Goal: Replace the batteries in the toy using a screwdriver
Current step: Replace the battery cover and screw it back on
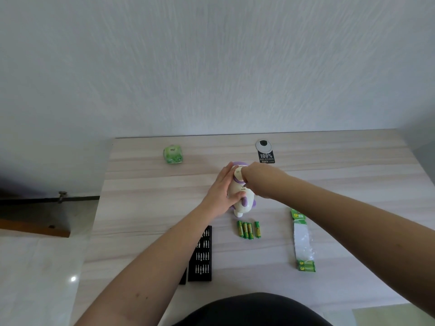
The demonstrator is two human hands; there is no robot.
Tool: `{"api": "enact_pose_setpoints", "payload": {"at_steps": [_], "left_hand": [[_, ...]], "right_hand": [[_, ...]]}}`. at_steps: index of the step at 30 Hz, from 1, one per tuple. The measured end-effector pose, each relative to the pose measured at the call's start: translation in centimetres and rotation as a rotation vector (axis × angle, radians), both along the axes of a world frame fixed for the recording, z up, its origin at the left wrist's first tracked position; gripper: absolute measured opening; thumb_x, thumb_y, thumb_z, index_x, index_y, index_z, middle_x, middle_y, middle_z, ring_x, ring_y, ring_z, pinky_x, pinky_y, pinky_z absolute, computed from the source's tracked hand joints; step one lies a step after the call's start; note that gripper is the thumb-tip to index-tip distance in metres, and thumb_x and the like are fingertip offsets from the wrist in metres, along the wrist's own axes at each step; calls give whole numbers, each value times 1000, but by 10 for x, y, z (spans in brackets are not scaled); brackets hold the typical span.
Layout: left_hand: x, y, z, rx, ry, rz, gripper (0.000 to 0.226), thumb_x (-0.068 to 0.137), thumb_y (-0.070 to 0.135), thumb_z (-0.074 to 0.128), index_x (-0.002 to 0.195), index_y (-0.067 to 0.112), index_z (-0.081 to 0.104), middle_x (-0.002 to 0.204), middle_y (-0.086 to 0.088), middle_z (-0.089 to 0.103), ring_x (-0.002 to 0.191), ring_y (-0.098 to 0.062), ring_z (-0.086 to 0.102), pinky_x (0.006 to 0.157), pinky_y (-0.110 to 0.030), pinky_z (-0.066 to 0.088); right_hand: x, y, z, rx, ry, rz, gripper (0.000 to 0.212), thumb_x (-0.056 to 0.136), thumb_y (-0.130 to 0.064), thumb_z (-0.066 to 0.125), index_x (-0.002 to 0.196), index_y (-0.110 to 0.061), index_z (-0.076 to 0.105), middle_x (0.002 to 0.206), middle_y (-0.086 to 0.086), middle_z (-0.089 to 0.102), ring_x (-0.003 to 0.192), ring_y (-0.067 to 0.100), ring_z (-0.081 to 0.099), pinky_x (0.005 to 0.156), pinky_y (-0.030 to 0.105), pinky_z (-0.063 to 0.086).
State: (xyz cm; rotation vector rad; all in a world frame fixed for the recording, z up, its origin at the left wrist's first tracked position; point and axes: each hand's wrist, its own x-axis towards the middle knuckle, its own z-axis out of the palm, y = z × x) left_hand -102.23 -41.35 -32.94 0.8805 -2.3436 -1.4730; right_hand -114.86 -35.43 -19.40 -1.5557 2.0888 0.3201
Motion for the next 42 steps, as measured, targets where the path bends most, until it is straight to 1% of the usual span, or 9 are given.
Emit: {"api": "enact_pose_setpoints", "payload": {"at_steps": [3,10,16,21,24,28,32,36,42], "left_hand": [[1,0,3,-3,16,-7,76,83,30,69,145,44,27,154,30,7,139,3,20,88,-48,55],[1,-1,2,-23,2,-8,76,83,30,68,147,42,27,156,26,7,144,-1,15,93,-48,53],[1,2,6,30,74,-8,74,83,25,69,142,47,31,154,27,10,142,-13,26,66,-43,62],[3,2,5,68,94,-10,74,83,24,69,144,44,31,154,28,9,143,-13,22,60,-41,62],[4,2,6,17,58,-2,73,86,25,68,143,46,29,155,27,8,144,-4,16,78,-41,60],[0,4,7,12,41,-1,75,85,25,69,147,36,29,154,25,12,142,-5,20,84,-42,58],[0,4,7,17,52,-4,76,77,38,64,145,41,31,152,25,14,140,-18,32,83,-48,57],[2,5,10,86,98,-6,74,84,21,68,140,52,30,149,35,11,138,-17,32,67,-42,62],[1,7,8,75,105,-14,75,85,24,69,142,49,27,143,44,8,142,-12,25,76,-42,61]], "right_hand": [[1,3,1,-52,96,-4,20,95,-15,45,77,-13,53,75,5,53,71,24,50,67,35,45],[4,5,7,15,94,140,9,90,-12,56,98,-12,52,95,9,60,83,27,61,65,31,43],[10,-4,14,114,169,88,26,92,-6,47,67,-12,42,65,0,40,57,20,48,47,25,29],[11,-3,11,74,188,135,11,98,-14,39,94,-16,49,67,0,34,73,24,48,65,30,36],[10,1,9,-2,124,132,6,93,-15,50,97,-13,54,70,-1,45,76,26,54,64,31,41],[8,-3,10,64,86,101,23,90,-5,55,113,-8,53,108,10,62,90,27,60,70,30,42],[9,-1,10,-8,72,100,12,91,-5,48,86,-13,56,99,14,64,90,32,62,73,36,45],[24,-7,26,169,119,123,28,81,-8,60,64,-18,41,72,-3,52,75,24,56,69,29,43],[22,-11,15,129,176,45,7,91,-15,53,84,-13,53,69,-1,42,73,24,52,67,30,42]]}}
